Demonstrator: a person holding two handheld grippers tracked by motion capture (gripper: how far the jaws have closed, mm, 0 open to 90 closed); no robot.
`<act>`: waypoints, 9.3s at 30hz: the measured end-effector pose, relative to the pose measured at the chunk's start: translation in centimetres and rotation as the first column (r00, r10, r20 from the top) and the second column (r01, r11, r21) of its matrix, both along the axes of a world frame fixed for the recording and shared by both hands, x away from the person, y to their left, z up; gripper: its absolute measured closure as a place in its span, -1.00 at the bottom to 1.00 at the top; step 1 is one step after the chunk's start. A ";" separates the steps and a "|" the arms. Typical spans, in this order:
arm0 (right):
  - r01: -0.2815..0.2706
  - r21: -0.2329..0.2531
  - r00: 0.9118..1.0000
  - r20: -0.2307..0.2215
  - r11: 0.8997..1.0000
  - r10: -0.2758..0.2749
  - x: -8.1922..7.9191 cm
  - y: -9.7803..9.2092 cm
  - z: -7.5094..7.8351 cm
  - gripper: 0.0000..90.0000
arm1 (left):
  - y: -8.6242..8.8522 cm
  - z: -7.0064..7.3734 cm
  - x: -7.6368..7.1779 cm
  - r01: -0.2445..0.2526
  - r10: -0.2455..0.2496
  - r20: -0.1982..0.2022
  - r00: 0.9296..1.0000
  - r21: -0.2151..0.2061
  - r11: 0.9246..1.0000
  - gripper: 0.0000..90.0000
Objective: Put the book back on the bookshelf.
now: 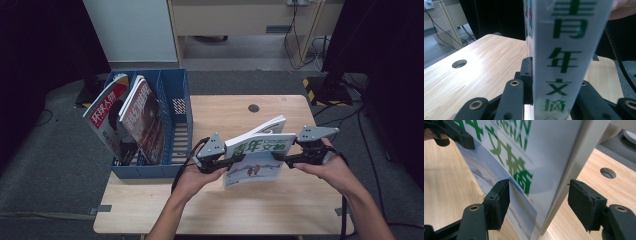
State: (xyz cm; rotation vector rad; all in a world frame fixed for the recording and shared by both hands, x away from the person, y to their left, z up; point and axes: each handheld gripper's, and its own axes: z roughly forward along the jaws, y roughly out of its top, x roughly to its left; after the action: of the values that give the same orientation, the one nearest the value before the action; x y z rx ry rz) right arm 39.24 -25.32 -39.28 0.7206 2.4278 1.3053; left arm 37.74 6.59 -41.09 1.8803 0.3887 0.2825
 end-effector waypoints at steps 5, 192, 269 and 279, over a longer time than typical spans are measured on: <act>0.011 -0.001 1.000 -0.006 1.000 -0.011 -0.1 -0.6 -0.5 -0.21 | 0.0 0.0 0.0 0.000 0.000 0.001 1.000 -0.001 1.000 0.61; 0.364 -0.078 0.929 -0.043 0.928 -0.368 -1.6 -2.4 -9.8 -0.35 | 2.6 4.5 1.0 -0.147 0.150 0.023 0.988 -0.107 0.983 0.64; 0.406 -0.055 0.913 -0.025 0.912 -0.408 -1.6 -3.0 -9.6 -0.33 | 10.1 9.4 0.6 -0.270 0.284 0.045 0.958 -0.201 0.942 0.64; 0.411 -0.048 0.911 -0.028 0.910 -0.412 -1.6 -3.2 -9.6 -0.33 | 10.0 9.9 1.1 -0.266 0.281 0.053 0.958 -0.196 0.944 0.64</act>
State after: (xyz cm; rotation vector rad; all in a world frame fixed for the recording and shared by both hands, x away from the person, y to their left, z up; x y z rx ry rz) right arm 37.66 -28.52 -48.83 1.1779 2.1578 1.0746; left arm 38.82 16.63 -31.15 1.6243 0.6033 0.4900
